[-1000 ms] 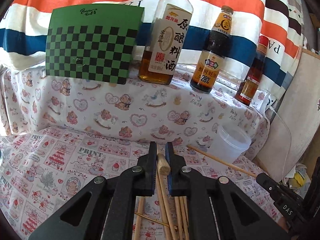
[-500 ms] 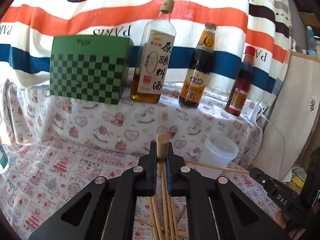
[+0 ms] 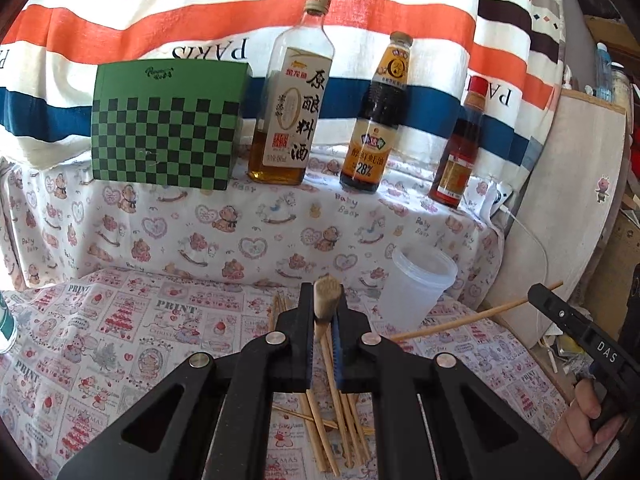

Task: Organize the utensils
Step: 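Carry the right gripper's chopstick over the plastic cup and open it inside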

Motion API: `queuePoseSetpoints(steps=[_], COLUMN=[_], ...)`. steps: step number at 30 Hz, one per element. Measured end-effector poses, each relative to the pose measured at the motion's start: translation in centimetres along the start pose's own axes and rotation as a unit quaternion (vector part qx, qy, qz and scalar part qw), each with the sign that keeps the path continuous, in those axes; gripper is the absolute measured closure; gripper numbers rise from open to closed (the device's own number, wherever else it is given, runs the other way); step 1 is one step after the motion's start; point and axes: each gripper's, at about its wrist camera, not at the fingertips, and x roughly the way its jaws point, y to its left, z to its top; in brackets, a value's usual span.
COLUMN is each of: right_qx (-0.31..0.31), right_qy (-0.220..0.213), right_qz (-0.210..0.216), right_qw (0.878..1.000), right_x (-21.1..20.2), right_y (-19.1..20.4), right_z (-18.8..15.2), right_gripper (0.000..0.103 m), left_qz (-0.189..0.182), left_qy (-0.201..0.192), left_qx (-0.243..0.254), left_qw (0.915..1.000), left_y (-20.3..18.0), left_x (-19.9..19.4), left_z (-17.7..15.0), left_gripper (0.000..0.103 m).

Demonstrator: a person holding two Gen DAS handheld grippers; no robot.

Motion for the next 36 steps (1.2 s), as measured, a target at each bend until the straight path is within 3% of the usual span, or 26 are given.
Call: queuePoseSetpoints(steps=[10,13,17,19,23,28,31,36], right_qx=[0.002,0.002,0.009,0.010,0.004,0.001,0.003,-0.003], right_qy=[-0.005,-0.008,-0.007,-0.007,-0.010,-0.015,-0.021,-0.050], right_qz=[-0.001,-0.005,-0.006,-0.006,-0.004,0.002,0.009,0.006], right_qw=[1.000,1.000,1.000,1.000,1.000,1.000,1.000,0.999], right_x=[-0.3,-0.4,-0.4,-0.4,-0.6,-1.1,-1.5,-3.0], right_y=[-0.1,-0.2,-0.5,-0.5,-0.2,0.1,0.1,0.2], right_z=[0.1,0.2,0.2,0.2,0.2,0.2,0.5,2.9], right_gripper=[0.097,0.097,0.097,0.097,0.097,0.097,0.097,0.097], left_qz=[0.002,0.064,0.067,0.060,0.041,0.016,0.012,-0.011], left_qy=[0.063,0.123,0.163,0.145,0.068,0.000,-0.002,0.039], left_qx=[-0.018,0.027,0.024,0.015,0.000,-0.010,-0.009,-0.022], left_qw=[0.9979,0.9900,0.9841,0.9875,0.9968,0.9998,0.9999,0.9989], left_y=[0.6,-0.2,-0.1,0.2,0.6,1.0,0.9,0.3], left_x=[2.1,3.1,4.1,3.7,1.2,-1.4,-1.8,-1.1], left_z=[-0.8,-1.3,-2.4,-2.2,-0.8,0.6,1.0,2.0], left_gripper=[0.097,0.097,0.097,0.097,0.097,0.097,0.097,0.097])
